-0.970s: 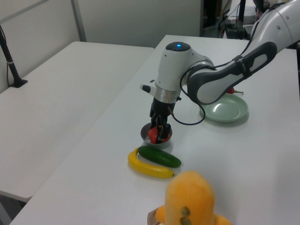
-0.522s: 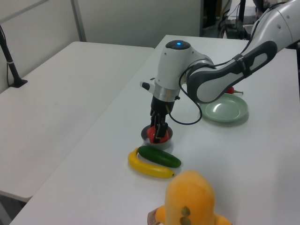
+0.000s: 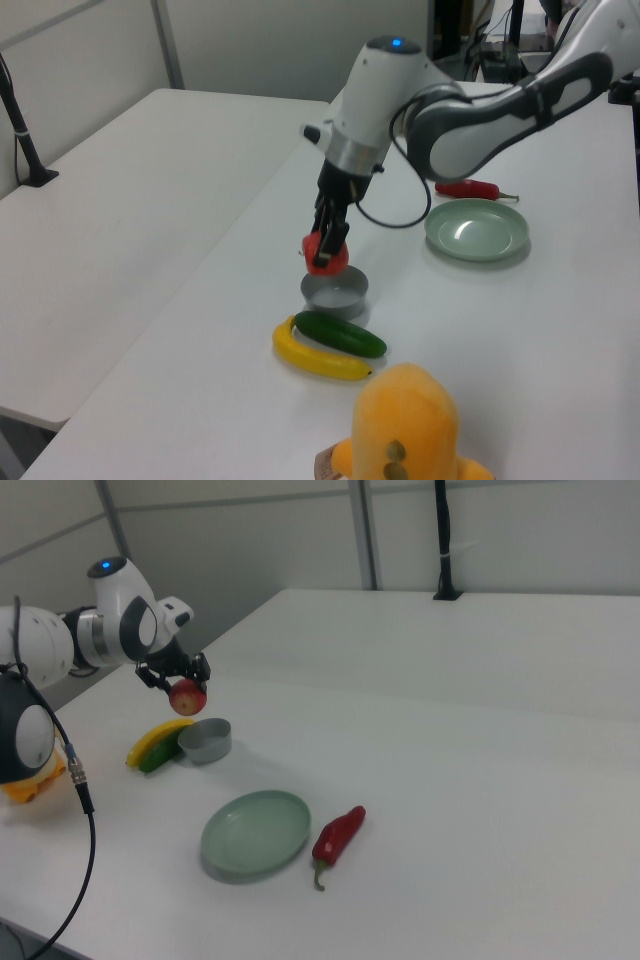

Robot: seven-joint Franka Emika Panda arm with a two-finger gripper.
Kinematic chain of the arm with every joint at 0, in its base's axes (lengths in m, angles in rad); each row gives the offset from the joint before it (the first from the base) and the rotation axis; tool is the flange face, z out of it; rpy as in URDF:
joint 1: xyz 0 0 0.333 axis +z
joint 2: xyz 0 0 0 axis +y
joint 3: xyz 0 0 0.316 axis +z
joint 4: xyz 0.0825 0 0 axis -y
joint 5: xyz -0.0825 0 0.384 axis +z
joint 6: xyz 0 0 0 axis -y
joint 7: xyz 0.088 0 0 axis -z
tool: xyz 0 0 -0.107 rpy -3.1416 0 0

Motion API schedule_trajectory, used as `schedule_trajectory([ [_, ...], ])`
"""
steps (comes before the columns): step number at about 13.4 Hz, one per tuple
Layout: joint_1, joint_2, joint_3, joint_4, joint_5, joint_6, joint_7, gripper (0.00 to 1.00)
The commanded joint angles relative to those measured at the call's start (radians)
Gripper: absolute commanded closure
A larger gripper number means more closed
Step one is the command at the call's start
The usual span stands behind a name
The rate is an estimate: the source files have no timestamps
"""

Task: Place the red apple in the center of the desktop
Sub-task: 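Lift the red apple out of the bowl toward the green plate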

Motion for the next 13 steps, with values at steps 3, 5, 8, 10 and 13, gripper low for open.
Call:
schedule_trajectory([
  [3,-0.085,-0.17,-0.014,-0.131,0.004,-0.108,0.006,0.75],
  [5,-0.137,-0.175,-0.02,-0.134,0.001,-0.124,-0.005,0.75],
  [8,-0.151,-0.176,-0.078,-0.154,-0.009,-0.162,-0.023,0.75],
  [10,-0.153,-0.178,-0.113,-0.17,-0.009,-0.242,-0.054,0.75],
  [13,-0.159,-0.178,-0.167,-0.203,-0.009,-0.248,-0.054,0.75],
])
